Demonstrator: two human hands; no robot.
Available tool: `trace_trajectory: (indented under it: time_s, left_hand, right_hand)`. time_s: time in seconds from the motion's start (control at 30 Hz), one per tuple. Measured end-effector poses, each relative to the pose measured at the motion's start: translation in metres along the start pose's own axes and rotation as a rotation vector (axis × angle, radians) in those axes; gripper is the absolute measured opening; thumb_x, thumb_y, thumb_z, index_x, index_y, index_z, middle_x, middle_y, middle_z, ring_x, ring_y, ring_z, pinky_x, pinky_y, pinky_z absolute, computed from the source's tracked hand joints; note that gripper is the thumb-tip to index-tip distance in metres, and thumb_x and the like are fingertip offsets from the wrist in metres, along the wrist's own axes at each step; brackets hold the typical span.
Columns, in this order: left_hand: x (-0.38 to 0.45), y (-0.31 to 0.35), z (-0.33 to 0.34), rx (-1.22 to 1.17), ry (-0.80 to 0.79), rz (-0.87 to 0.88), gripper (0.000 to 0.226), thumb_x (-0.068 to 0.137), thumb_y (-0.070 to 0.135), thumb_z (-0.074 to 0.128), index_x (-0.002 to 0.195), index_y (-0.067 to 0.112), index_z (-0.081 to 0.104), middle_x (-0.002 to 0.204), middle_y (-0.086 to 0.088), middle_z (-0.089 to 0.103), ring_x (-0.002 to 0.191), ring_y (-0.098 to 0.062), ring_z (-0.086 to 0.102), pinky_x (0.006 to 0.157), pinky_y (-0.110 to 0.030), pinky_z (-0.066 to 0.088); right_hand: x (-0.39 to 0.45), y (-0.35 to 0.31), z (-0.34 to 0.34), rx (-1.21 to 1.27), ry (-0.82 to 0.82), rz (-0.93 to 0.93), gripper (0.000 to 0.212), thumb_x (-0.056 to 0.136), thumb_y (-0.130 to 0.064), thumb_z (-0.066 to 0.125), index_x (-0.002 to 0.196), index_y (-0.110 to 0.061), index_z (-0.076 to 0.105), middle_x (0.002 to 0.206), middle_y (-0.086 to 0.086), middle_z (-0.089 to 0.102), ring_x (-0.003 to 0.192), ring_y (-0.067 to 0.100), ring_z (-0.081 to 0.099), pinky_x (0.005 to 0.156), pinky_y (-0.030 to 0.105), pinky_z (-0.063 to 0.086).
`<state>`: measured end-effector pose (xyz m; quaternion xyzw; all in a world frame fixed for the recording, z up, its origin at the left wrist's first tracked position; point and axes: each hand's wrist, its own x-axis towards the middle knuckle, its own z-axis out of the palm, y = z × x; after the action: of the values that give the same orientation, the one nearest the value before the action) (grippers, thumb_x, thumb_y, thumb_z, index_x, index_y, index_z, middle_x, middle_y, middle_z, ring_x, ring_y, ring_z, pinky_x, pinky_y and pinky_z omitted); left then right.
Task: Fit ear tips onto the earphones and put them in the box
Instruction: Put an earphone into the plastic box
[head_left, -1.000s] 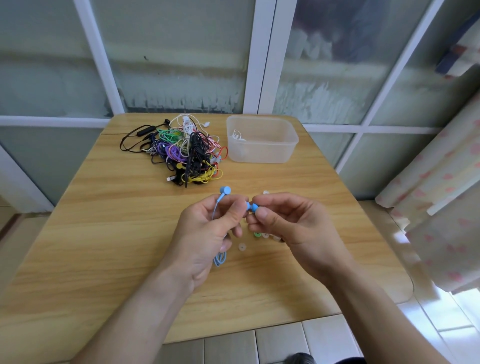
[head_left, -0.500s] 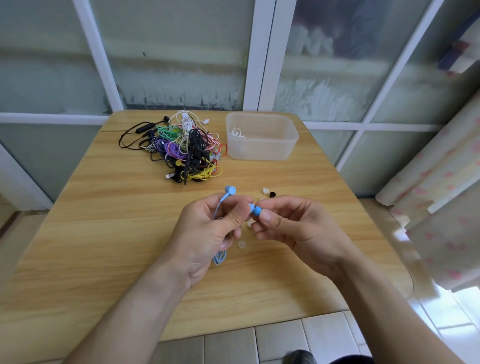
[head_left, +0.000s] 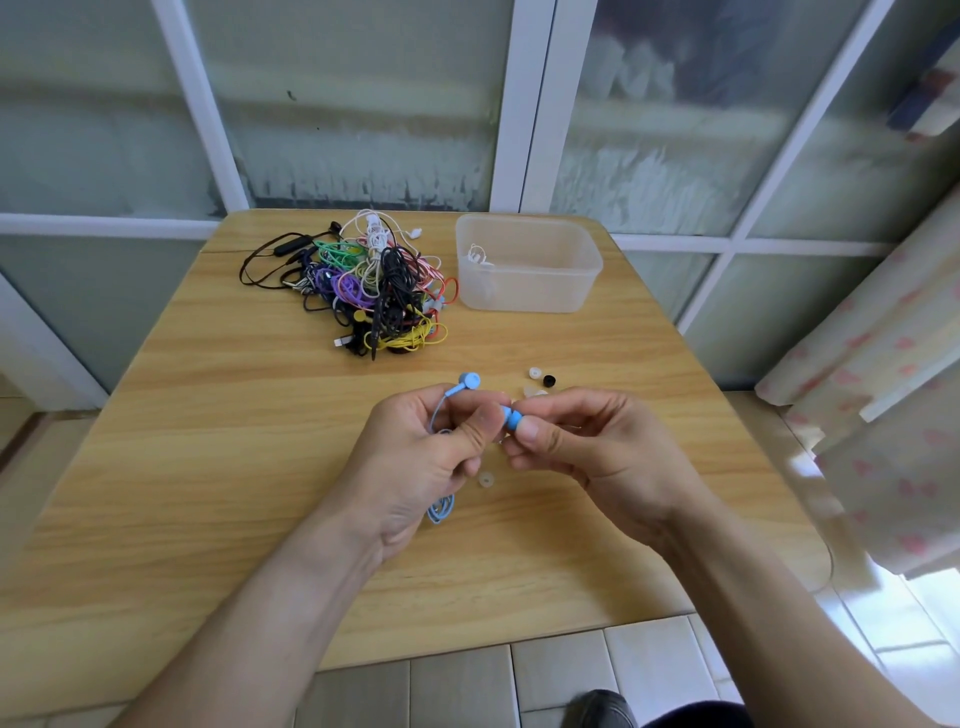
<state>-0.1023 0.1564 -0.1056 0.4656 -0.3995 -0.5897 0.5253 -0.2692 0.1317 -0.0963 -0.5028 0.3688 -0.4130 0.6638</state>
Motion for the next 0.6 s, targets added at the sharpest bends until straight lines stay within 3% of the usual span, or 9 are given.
trace_trajectory:
  time_s: [0.17, 0.27, 0.33, 0.47, 0.6]
  left_hand:
    - [0.0002, -0.0002, -0.0007, 0.051, 0.009, 0.002, 0.029, 0.066, 0.028, 0.072, 0.089, 0.010, 0.074, 0.054, -0.001, 0.045, 0.047, -0.010, 0.038, 0.040, -0.015, 0.030]
    - [-0.0005, 0.0017, -0.0022, 0.067, -0.009, 0.009, 0.035, 0.066, 0.027, 0.072, 0.093, 0.006, 0.073, 0.062, -0.008, 0.049, 0.046, -0.011, 0.037, 0.039, -0.015, 0.030]
    - [-0.0014, 0.0034, -0.0026, 0.069, -0.018, 0.012, 0.032, 0.066, 0.025, 0.072, 0.092, 0.006, 0.072, 0.064, -0.009, 0.049, 0.046, -0.010, 0.037, 0.039, -0.016, 0.030]
    - [-0.0022, 0.0049, -0.0026, 0.058, -0.018, 0.017, 0.015, 0.073, 0.016, 0.070, 0.085, 0.009, 0.071, 0.055, 0.004, 0.053, 0.044, -0.008, 0.036, 0.038, -0.014, 0.030]
    - [-0.0021, 0.0046, -0.0036, 0.054, 0.015, 0.027, 0.015, 0.074, 0.013, 0.070, 0.088, 0.006, 0.070, 0.053, 0.007, 0.054, 0.043, -0.008, 0.036, 0.040, -0.015, 0.031]
  right_hand:
    - [-0.0004, 0.0016, 0.0005, -0.010, -0.003, 0.012, 0.019, 0.071, -0.008, 0.073, 0.089, -0.002, 0.077, 0.082, 0.019, 0.073, 0.075, 0.024, 0.070, 0.069, 0.028, 0.058]
    - [-0.0006, 0.0018, 0.0010, 0.015, -0.019, 0.037, 0.018, 0.071, -0.008, 0.072, 0.088, -0.004, 0.077, 0.080, 0.018, 0.073, 0.072, 0.023, 0.070, 0.068, 0.027, 0.058]
    - [-0.0003, 0.0028, 0.0016, 0.048, -0.026, 0.057, 0.018, 0.071, -0.007, 0.070, 0.088, -0.003, 0.077, 0.078, 0.018, 0.073, 0.070, 0.022, 0.070, 0.066, 0.026, 0.058]
    - [0.0008, 0.0044, 0.0035, 0.129, -0.039, 0.118, 0.022, 0.074, -0.004, 0.067, 0.093, 0.003, 0.074, 0.076, 0.017, 0.071, 0.068, 0.021, 0.069, 0.065, 0.025, 0.058]
    - [0.0013, 0.0067, 0.0101, 0.268, -0.054, 0.202, 0.020, 0.076, -0.006, 0.063, 0.091, 0.001, 0.075, 0.070, 0.011, 0.068, 0.063, 0.015, 0.067, 0.063, 0.023, 0.059]
